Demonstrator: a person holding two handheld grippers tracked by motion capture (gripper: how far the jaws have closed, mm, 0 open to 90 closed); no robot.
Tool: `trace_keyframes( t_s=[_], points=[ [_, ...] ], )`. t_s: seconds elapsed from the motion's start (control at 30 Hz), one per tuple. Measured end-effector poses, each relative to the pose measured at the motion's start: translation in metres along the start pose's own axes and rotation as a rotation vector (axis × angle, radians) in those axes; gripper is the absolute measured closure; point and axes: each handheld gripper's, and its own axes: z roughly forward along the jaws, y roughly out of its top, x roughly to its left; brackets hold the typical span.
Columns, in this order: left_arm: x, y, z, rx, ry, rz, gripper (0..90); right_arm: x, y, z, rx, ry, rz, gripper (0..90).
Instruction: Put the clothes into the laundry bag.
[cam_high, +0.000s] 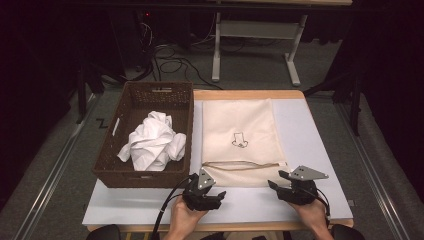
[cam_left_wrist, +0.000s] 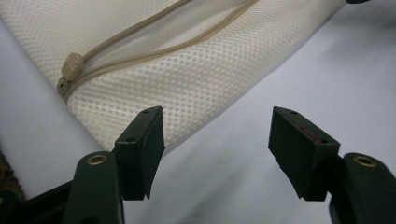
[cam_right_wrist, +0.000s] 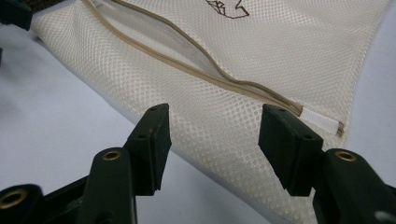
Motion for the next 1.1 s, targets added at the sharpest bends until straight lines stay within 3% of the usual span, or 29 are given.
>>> trace_keyframes(
  t_s=[0.1, 0.4, 0.57, 0.7, 0.9, 1.1],
  points=[
    [-0.001, 0.001, 0.001, 0.000, 0.012, 0.002, 35.0, -0.001, 0.000, 0.000, 0.003, 0.003, -0.002, 43.8],
    [-0.009, 0.006, 0.008, 0.029, -0.023, 0.019, 33.8, -0.003, 0.000, -0.002, -0.003, -0.004, 0.018, 43.8],
    [-0.013, 0.016, 0.008, 0.037, -0.033, 0.047, 33.4, -0.003, 0.000, -0.001, 0.009, -0.003, 0.019, 43.9],
    [-0.015, 0.029, 0.013, 0.076, -0.040, 0.069, 35.8, -0.004, -0.001, 0.000, 0.009, -0.003, 0.024, 43.9],
    [-0.019, 0.039, 0.023, 0.081, -0.039, 0.083, 34.4, -0.005, 0.000, -0.002, 0.009, 0.002, 0.028, 43.8],
    [-0.027, 0.051, 0.033, 0.084, -0.023, 0.131, 33.5, -0.006, 0.000, -0.002, 0.006, 0.002, 0.023, 43.7]
  ],
)
